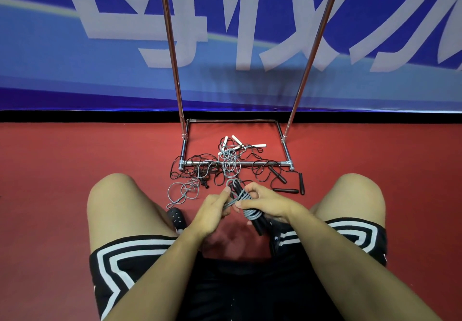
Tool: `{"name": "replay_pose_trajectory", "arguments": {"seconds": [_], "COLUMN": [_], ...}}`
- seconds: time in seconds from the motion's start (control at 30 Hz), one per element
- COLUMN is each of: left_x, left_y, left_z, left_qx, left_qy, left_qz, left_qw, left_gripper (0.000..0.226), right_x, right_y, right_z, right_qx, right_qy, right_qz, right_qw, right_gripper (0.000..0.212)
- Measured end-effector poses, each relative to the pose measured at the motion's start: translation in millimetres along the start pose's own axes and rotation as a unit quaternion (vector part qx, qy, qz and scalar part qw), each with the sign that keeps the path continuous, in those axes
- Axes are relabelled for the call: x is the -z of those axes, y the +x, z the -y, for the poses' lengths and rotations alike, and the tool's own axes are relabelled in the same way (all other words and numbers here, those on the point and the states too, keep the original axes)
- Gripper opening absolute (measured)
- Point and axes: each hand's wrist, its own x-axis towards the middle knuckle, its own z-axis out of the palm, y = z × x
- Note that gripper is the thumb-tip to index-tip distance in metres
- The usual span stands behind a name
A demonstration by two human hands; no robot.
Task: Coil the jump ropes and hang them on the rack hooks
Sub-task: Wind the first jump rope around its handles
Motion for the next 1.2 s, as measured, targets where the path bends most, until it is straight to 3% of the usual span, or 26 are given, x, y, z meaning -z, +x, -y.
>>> {"name": "replay_pose_trajectory", "arguments": {"seconds": [0.17, 0.37, 0.53, 0.73, 0.97, 1.2], "left_x": [1, 0, 0, -1, 1, 6], "left_y": [-4, -2, 3, 2, 4, 6], "left_z": [-6, -10, -5, -5, -5, -4], "left_qx": [-0.012, -0.011, -0.017, 0.014, 0.038, 0.040], "left_qy": [0.007, -0.021, -0.034, -0.016, -0.007, 0.018], "left_qz": [0.003, -0.016, -0.044, -0.057, -0.048, -0.030], "left_qw": [1.000, 1.000, 0.998, 0.998, 0.998, 0.999], "left_gripper": [0.071, 0.071, 0.055, 0.049, 0.042, 0.055], "right_x": [-4, -7, -9, -11, -4, -2], "right_y": [-6, -6, -5, -2, 1, 0], "right_z": [7, 13, 13, 14, 6, 3], "right_qx": [0.018, 0.040, 0.063, 0.039, 0.024, 0.009], "right_qy": [-0.008, -0.008, -0.004, -0.031, 0.009, -0.022], "right_qz": [0.046, 0.028, 0.021, -0.028, -0.015, 0.002], "right_qw": [0.999, 0.999, 0.998, 0.998, 1.000, 1.000], "right_gripper": [0.057, 0.045, 0.037, 0.057, 0.031, 0.027]}}
